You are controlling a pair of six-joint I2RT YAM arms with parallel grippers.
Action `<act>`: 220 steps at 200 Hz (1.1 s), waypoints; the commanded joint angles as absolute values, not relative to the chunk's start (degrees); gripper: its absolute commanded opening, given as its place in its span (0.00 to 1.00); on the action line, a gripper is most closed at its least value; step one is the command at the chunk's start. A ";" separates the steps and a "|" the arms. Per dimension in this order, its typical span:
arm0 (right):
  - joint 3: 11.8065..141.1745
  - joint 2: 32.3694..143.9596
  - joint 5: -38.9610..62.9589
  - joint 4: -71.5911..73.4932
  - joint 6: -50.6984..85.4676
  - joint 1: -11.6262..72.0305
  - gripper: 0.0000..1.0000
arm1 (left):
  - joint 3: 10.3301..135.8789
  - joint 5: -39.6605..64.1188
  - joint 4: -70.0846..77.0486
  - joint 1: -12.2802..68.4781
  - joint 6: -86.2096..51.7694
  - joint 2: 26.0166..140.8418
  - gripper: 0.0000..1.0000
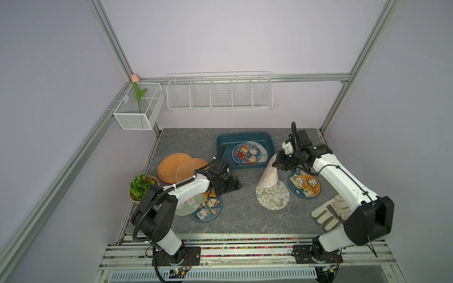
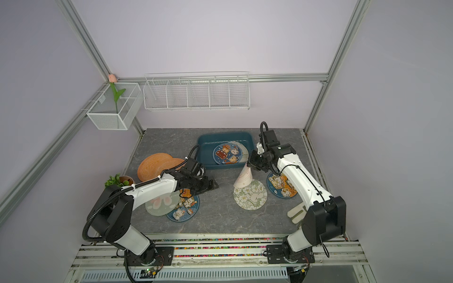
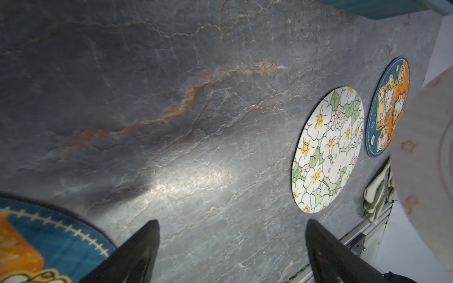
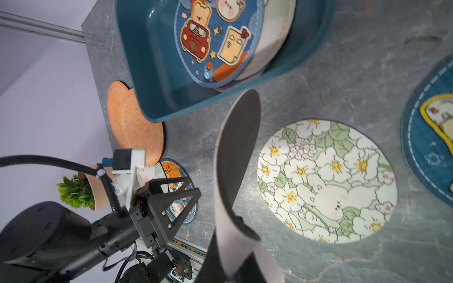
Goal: Put the coasters into the storage box
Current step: Place the coaster in the storage box.
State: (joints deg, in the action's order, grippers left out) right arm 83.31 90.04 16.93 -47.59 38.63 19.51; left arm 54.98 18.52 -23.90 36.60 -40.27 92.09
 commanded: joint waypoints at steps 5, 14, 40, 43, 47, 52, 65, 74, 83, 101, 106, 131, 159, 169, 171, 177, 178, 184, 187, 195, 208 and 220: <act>92.10 97.01 19.99 -44.17 35.92 20.46 0.07 | 53.56 18.79 -23.18 36.12 -41.10 89.96 0.93; 95.16 99.78 20.54 -43.52 35.85 20.67 0.07 | 53.32 18.73 -23.06 36.05 -41.29 89.68 0.93; 104.41 109.42 21.37 -41.93 34.89 21.70 0.07 | 52.25 18.41 -22.32 35.82 -41.92 89.19 0.93; 105.71 110.73 21.62 -42.11 34.77 21.83 0.07 | 52.17 18.37 -22.22 35.81 -41.97 89.13 0.93; 107.53 112.44 22.22 -42.13 34.69 21.96 0.07 | 52.12 18.42 -22.16 35.78 -42.05 89.12 0.93; 109.50 114.62 22.75 -42.08 34.63 22.17 0.07 | 52.04 18.33 -22.04 35.73 -42.16 89.05 0.93; 114.97 119.86 23.50 -42.02 34.41 22.73 0.07 | 51.88 18.28 -21.87 35.76 -42.41 88.95 0.93; 118.78 123.26 24.04 -42.19 34.50 23.17 0.07 | 51.86 18.15 -21.80 35.74 -42.52 88.86 0.93; 122.35 126.44 24.34 -42.38 34.54 23.50 0.07 | 51.83 18.09 -21.71 35.76 -42.57 88.86 0.93; 129.01 132.38 24.68 -44.15 34.37 23.86 0.07 | 51.84 18.02 -21.54 35.71 -42.80 88.94 0.93; 130.37 133.78 24.53 -44.63 34.19 23.83 0.07 | 51.85 18.09 -21.52 35.69 -42.89 88.99 0.93; 134.39 138.61 22.71 -47.24 32.68 23.48 0.07 | 51.86 17.97 -21.35 35.73 -43.15 89.04 0.93; 134.74 140.79 20.07 -49.79 30.85 22.26 0.07 | 51.94 17.93 -21.40 35.68 -43.34 88.86 0.93; 134.73 141.08 18.76 -50.91 29.98 21.94 0.07 | 51.86 17.75 -21.53 35.69 -43.33 88.77 0.93; 134.74 141.07 18.51 -51.11 29.86 21.85 0.07 | 51.86 17.75 -21.51 35.73 -43.37 88.77 0.93; 134.74 141.16 17.78 -51.69 29.34 21.71 0.07 | 51.88 17.75 -21.54 35.70 -43.33 88.60 0.93; 134.74 141.20 17.63 -51.77 29.31 21.67 0.07 | 51.87 17.80 -21.54 35.73 -43.37 88.60 0.93; 134.81 141.30 16.72 -52.45 28.82 21.51 0.08 | 51.86 17.77 -21.66 35.69 -43.33 88.51 0.93; 134.90 141.28 16.36 -52.76 28.60 21.43 0.09 | 51.83 17.77 -21.65 35.71 -43.32 88.46 0.93; 134.89 141.29 15.42 -53.58 28.29 21.31 0.10 | 51.81 17.80 -21.66 35.73 -43.33 88.35 0.93; 134.91 141.15 14.34 -54.45 27.85 21.10 0.16 | 51.69 17.76 -21.64 35.70 -43.33 88.24 0.93; 134.91 141.05 13.32 -56.45 27.52 21.18 0.35 | 51.62 17.88 -21.64 35.75 -43.24 88.24 0.93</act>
State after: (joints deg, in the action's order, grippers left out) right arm 133.51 140.84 16.73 -51.68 29.58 21.26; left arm 52.36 18.39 -22.09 35.94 -42.87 89.45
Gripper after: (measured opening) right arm 0.198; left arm 0.930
